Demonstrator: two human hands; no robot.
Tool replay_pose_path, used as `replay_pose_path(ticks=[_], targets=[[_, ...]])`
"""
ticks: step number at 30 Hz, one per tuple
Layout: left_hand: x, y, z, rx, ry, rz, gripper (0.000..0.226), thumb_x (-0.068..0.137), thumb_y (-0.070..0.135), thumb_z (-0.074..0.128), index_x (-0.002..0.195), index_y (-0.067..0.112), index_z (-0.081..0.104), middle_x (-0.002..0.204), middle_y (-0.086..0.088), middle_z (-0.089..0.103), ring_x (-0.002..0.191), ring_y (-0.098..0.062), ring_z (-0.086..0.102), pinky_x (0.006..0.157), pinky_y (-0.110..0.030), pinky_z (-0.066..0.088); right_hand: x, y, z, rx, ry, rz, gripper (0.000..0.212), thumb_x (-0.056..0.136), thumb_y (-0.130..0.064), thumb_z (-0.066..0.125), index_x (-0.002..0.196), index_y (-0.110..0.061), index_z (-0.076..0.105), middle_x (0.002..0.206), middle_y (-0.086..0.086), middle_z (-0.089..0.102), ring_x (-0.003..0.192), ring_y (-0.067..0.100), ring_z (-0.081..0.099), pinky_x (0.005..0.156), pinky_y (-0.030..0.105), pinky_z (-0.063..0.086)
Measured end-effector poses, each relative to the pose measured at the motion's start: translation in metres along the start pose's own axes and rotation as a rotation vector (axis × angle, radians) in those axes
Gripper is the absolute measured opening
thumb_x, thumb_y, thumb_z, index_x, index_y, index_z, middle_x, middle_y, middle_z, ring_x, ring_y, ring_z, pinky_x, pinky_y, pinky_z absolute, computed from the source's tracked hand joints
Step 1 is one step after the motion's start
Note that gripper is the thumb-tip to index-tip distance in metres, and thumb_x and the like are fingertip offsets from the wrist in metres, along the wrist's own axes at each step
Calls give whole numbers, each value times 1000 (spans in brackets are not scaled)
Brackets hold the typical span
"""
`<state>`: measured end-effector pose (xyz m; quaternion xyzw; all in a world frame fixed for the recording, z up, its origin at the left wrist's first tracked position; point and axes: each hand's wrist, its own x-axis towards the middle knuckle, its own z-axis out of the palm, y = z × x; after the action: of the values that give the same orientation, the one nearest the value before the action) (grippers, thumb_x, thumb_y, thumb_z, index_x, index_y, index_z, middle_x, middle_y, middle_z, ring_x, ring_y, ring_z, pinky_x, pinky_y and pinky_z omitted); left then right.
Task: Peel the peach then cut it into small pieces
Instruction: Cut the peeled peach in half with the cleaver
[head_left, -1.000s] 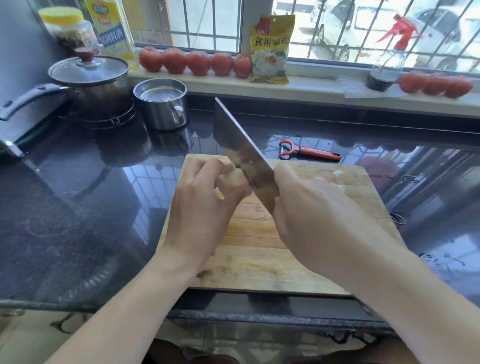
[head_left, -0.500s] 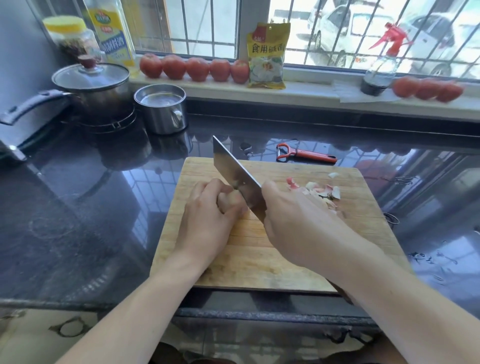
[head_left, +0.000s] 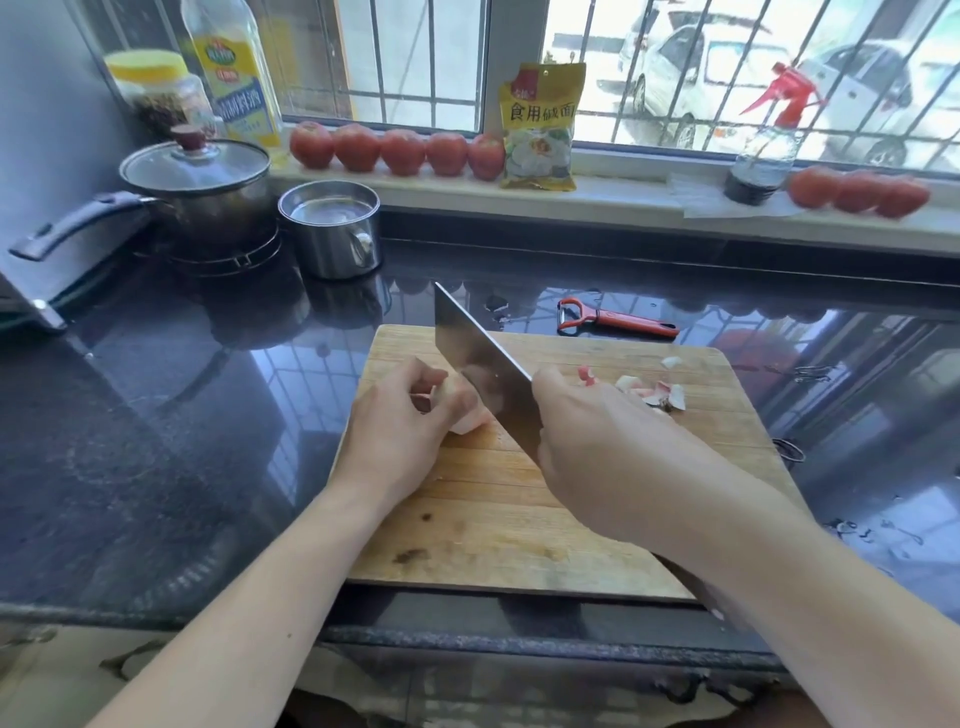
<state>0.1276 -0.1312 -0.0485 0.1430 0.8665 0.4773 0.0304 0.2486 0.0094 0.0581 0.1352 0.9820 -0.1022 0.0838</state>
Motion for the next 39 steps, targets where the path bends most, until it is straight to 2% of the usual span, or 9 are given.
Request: replay_pose_path(ticks=[4,9,11,14,18,22,28,33,39], targets=[[5,-1,-1,8,1,9,23,93,51,66,102,29,70,103,16,71,98,-4,64,84,-32,51,13,-3,-2,5,-80,32,23,99,-14,44,85,-27,32,81,-2,45,84,22,57,60,39,50],[15,-4,-3,1,-29,-15,27,96,51,65,107,26,70,101,16,70,99,-8,63,81,-28,46,28,-11,-6,-11,-105,55,15,97,-12,46,94,-22,35,82,3,48,62,21,52,46,31,37],[19,-4,-5,22,-31,-23,28,97,51,63,107,26,71,99,17,69,98,-11,63,79,-28,45,33,-15,-6,13,-96,45,15,96,-11,48,98,-21,37,84,3,50,64,21,56,49,33,44],[22,-3,-3,59,-11,6,27,97,51,60,110,28,70,108,10,70,104,-15,63,91,-38,51,38,-17,-3,46,-82,39,17,95,-10,49,104,-22,40,84,3,50,67,20,54,54,36,48],[4,0,1,45,-25,118,43,85,43,77,124,34,62,111,29,56,116,-13,60,99,-42,52,34,-14,0,46,-36,29,15,96,-12,48,99,-22,37,81,2,49,63,18,51,47,32,39],[-1,6,1,77,12,99,49,79,41,82,123,39,59,112,20,61,112,-15,62,97,-45,53,32,-11,-4,60,-42,-15,12,98,-16,49,105,-23,42,85,0,53,71,19,57,60,41,56],[-4,38,-19,147,111,212,43,78,43,85,113,37,61,109,9,67,100,-15,66,84,-40,53,6,-5,-38,-84,97,-39,15,101,-21,43,92,-25,32,84,-3,49,66,12,47,47,30,30],[-17,8,-3,253,-48,125,38,81,51,81,110,31,66,96,13,65,94,-13,62,78,-31,46,16,-6,5,-30,-22,-22,19,95,-19,47,87,-26,32,90,2,56,66,14,45,53,34,37],[-2,12,-12,202,-126,51,40,79,54,81,109,34,65,108,15,68,104,-12,60,84,-33,47,28,-9,-11,-5,-102,18,14,95,-10,47,97,-21,39,87,2,50,65,18,53,50,34,43]])
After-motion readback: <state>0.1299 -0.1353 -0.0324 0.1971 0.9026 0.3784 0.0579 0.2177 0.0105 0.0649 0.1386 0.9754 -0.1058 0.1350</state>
